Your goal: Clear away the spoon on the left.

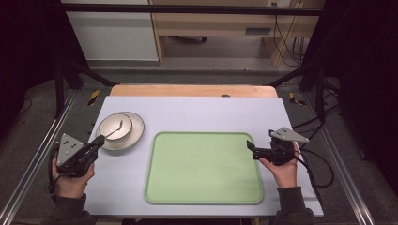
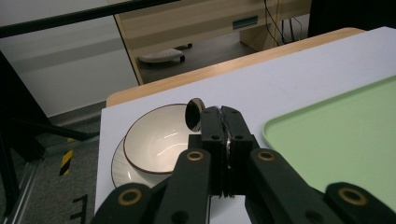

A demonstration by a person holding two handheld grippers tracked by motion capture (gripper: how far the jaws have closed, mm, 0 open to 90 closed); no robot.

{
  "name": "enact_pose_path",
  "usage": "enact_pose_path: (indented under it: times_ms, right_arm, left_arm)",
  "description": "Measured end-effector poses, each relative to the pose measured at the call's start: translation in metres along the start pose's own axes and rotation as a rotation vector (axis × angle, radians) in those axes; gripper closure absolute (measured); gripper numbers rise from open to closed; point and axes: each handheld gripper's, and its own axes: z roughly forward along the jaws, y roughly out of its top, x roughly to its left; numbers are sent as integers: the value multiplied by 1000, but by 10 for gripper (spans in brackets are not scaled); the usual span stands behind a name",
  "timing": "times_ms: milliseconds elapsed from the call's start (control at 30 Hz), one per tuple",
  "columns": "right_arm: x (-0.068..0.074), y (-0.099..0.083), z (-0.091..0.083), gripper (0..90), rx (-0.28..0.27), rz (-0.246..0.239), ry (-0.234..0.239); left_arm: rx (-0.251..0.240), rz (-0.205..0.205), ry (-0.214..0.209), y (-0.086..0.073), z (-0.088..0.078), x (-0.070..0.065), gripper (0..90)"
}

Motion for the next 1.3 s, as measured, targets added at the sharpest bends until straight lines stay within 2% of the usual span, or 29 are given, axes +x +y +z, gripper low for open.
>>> enact_pose_path:
  times_ms: [467,1300]
  right_arm:
    - [0,0,0,60,-3,-1,-1]
    - [0,0,0,59,-1,1,1]
  left_arm:
    - [-17,25,-46,5,-1,-15,889]
    - [3,104,-122,8,5,-47,889]
